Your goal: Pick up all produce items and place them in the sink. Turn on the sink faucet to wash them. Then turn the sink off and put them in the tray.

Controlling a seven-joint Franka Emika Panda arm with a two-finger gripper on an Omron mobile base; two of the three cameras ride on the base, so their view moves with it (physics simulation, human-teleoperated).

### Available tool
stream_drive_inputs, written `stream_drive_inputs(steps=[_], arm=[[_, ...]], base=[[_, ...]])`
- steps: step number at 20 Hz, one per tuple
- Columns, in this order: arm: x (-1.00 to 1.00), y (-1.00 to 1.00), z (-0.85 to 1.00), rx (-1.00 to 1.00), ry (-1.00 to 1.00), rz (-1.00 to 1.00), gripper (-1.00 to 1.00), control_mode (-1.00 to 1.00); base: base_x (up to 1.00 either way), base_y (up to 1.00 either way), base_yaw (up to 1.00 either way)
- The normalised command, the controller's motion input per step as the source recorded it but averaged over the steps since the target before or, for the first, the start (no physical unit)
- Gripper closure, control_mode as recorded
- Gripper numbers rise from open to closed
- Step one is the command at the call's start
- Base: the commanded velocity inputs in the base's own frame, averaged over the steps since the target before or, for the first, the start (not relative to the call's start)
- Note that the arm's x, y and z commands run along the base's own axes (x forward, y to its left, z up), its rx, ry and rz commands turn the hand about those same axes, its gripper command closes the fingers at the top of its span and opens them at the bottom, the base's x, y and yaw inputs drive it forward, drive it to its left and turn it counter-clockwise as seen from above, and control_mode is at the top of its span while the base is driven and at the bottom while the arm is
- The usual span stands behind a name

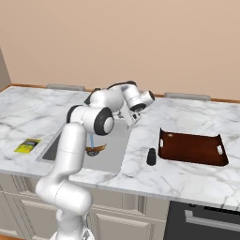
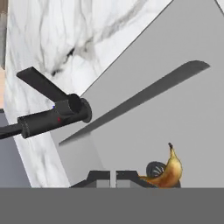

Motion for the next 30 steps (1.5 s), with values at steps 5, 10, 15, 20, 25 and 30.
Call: stream_drive_inputs(steps=[5,10,15,20,25,30], arm=[[0.37,0.35,-0.15,0.0,0.0,-0.2,1.0,-1.0],[0.39,0.35,-0.32,0.0,0.0,-0.21,1.0,-1.0],[0.42,0.03,-0.07,0.0,0.0,-0.15,1.0,-1.0],[0.46,0.0,0.0,0.0,0.0,-0.12,1.0,-1.0],[0.31,0.0,-0.07,0.0,0.0,-0.09,1.0,-1.0],[0.2,0.14,0.0,0.0,0.0,-0.08,1.0,-1.0]], base=[[0.0,0.0,0.0],[0.0,0.0,0.0],[0.0,0.0,0.0],[0.0,0.0,0.0],[0.0,0.0,0.0],[0.0,0.0,0.0]])
